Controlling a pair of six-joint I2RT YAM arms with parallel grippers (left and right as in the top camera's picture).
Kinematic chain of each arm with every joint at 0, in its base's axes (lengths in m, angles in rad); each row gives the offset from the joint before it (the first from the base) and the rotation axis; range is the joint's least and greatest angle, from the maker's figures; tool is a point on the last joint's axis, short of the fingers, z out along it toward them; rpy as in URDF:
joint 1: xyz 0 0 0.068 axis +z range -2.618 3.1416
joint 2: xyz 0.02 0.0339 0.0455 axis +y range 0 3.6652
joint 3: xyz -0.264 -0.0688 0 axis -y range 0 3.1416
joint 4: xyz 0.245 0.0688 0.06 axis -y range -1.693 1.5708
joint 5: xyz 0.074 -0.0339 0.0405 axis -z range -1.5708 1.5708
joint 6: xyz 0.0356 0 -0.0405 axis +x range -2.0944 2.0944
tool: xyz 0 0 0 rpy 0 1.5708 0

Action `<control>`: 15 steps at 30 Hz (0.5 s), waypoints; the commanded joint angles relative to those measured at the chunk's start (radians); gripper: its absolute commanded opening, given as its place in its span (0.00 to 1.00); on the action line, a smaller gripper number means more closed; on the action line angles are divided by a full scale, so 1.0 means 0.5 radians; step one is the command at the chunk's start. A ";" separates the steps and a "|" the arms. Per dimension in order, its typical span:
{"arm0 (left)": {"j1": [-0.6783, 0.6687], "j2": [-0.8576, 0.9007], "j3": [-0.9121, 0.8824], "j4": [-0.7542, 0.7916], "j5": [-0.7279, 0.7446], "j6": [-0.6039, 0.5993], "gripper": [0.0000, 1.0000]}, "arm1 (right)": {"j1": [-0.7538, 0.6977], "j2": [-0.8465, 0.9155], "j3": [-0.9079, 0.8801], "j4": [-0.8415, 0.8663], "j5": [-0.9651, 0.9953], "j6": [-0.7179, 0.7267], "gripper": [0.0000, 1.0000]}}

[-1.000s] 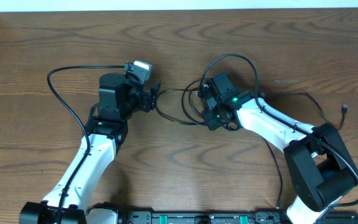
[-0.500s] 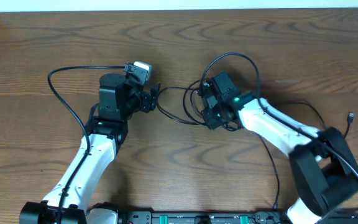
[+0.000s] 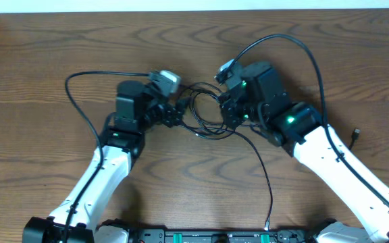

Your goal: Untangle cables

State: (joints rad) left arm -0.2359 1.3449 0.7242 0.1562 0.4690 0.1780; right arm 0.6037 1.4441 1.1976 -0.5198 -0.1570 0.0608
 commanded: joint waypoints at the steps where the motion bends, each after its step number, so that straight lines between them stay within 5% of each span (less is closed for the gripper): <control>1: -0.143 0.014 0.030 0.018 0.138 0.017 0.72 | 0.089 -0.026 0.014 -0.021 0.063 0.024 0.01; 3: -0.195 0.014 0.030 0.018 -0.067 0.058 0.72 | 0.109 -0.007 0.013 -0.085 0.206 0.024 0.12; 6: -0.188 0.014 0.030 0.015 -0.629 0.057 0.71 | 0.106 0.051 0.006 -0.134 0.323 0.024 0.55; 8: -0.169 0.014 0.030 0.019 -0.938 0.071 0.72 | 0.098 0.114 0.005 -0.143 0.367 0.024 0.71; 15: 0.063 0.014 0.030 0.021 -1.132 0.130 0.72 | 0.062 0.462 0.005 -0.059 0.376 0.017 0.75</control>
State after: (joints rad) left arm -0.2592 1.3449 0.7242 0.1627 0.0124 0.2188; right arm 0.6430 1.6051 1.1976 -0.5663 0.0025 0.0677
